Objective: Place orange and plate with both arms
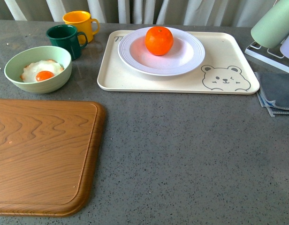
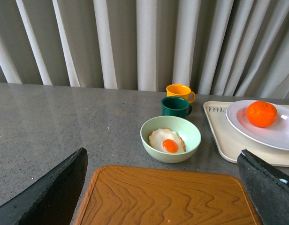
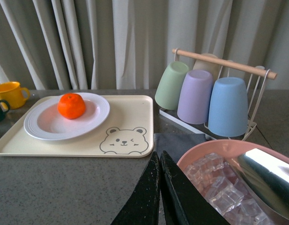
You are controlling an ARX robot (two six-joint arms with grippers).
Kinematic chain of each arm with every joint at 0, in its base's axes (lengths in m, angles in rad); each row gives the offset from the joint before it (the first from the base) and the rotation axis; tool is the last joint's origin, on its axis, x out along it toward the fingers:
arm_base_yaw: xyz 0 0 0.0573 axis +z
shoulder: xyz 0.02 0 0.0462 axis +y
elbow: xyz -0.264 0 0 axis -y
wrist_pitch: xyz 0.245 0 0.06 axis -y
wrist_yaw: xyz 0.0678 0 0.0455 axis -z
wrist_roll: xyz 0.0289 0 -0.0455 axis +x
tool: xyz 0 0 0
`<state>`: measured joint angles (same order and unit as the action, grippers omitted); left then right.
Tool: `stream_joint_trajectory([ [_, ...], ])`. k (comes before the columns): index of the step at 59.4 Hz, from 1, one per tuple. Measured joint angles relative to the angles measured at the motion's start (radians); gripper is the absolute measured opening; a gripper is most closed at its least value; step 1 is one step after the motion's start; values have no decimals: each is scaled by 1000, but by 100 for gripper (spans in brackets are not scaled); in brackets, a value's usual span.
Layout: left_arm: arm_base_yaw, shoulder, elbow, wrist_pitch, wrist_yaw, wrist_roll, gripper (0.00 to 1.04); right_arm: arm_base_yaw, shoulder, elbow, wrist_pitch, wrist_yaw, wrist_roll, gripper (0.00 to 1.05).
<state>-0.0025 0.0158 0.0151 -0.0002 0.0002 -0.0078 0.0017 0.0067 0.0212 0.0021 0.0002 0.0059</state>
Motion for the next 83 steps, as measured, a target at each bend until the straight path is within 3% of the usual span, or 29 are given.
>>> stream_joint_trajectory([
  [5,0,0,0,0,0,0,96,0,-1,0,0,0,-2,8],
  [15,0,0,0,0,0,0,96,0,-1,0,0,0,-2,43],
  [34,0,0,0,0,0,0,96,0,-1,0,0,0,-2,96],
  [83,0,0,0,0,0,0,96,0,-1,0,0,0,-2,96],
])
